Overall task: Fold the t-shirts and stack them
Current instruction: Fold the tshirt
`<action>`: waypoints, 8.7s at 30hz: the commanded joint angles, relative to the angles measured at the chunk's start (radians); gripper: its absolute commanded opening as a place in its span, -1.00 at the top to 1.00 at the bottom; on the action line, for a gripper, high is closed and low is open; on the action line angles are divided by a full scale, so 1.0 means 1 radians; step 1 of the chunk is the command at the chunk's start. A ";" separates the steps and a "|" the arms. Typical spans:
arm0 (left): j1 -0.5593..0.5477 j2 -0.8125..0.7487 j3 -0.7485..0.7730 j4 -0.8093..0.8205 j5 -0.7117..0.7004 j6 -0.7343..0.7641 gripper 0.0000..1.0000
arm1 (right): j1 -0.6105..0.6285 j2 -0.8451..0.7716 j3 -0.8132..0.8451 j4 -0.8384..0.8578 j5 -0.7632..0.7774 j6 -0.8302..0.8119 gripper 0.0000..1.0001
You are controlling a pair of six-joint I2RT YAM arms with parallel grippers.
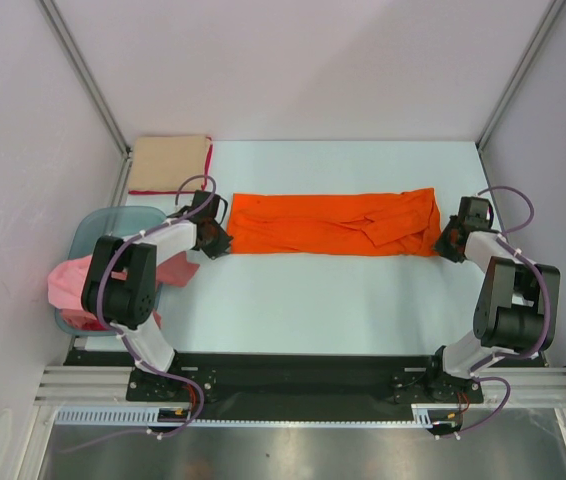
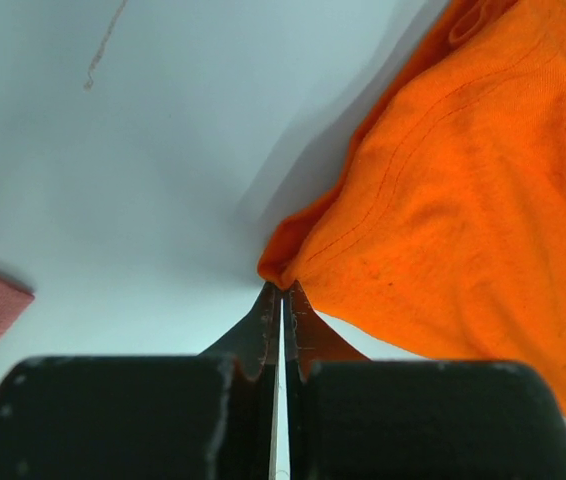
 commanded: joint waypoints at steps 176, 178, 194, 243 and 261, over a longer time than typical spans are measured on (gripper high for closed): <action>-0.467 -0.006 -0.296 0.293 0.428 0.123 0.99 | 0.070 1.127 1.378 0.069 -0.179 0.344 0.84; -0.520 -0.021 -0.319 0.337 0.406 0.063 0.99 | 0.072 1.133 1.407 0.035 -0.148 0.338 0.80; -0.573 -0.099 -0.376 0.339 0.331 0.006 0.84 | 0.069 0.704 1.107 -0.360 0.134 0.081 -0.86; -0.617 -0.092 -0.241 0.141 0.314 0.245 -0.01 | 0.899 -0.692 -0.507 -0.349 -0.055 0.664 0.01; -0.620 -0.084 -0.321 0.173 0.349 0.236 0.78 | 0.906 -0.864 -0.577 -0.435 -0.013 0.747 1.00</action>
